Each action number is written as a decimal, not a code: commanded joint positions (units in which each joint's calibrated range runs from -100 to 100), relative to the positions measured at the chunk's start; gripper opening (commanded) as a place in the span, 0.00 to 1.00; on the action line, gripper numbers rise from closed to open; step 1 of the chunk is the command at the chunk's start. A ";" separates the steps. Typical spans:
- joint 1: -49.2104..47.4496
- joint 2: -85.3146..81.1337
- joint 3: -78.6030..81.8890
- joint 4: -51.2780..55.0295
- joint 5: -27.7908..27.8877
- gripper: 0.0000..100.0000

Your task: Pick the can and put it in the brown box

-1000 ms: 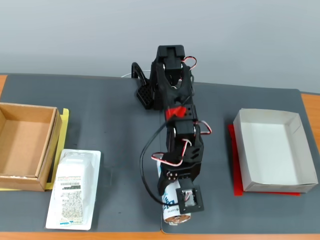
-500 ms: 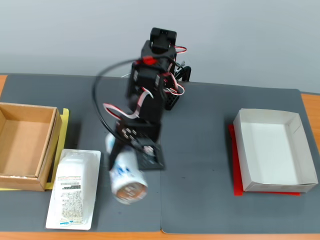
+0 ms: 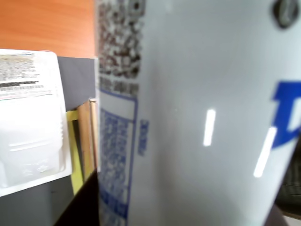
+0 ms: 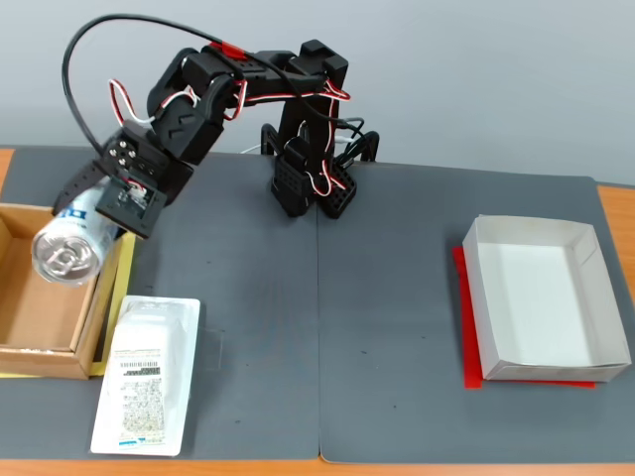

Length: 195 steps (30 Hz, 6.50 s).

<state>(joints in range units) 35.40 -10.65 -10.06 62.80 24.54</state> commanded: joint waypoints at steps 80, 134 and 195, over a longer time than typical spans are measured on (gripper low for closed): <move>-1.20 -5.40 -2.52 5.71 -11.98 0.01; -34.43 -88.67 101.65 -3.13 -19.02 0.01; -35.48 -88.93 102.10 11.87 -23.55 0.01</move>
<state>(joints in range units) -0.22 -99.15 95.10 74.48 1.25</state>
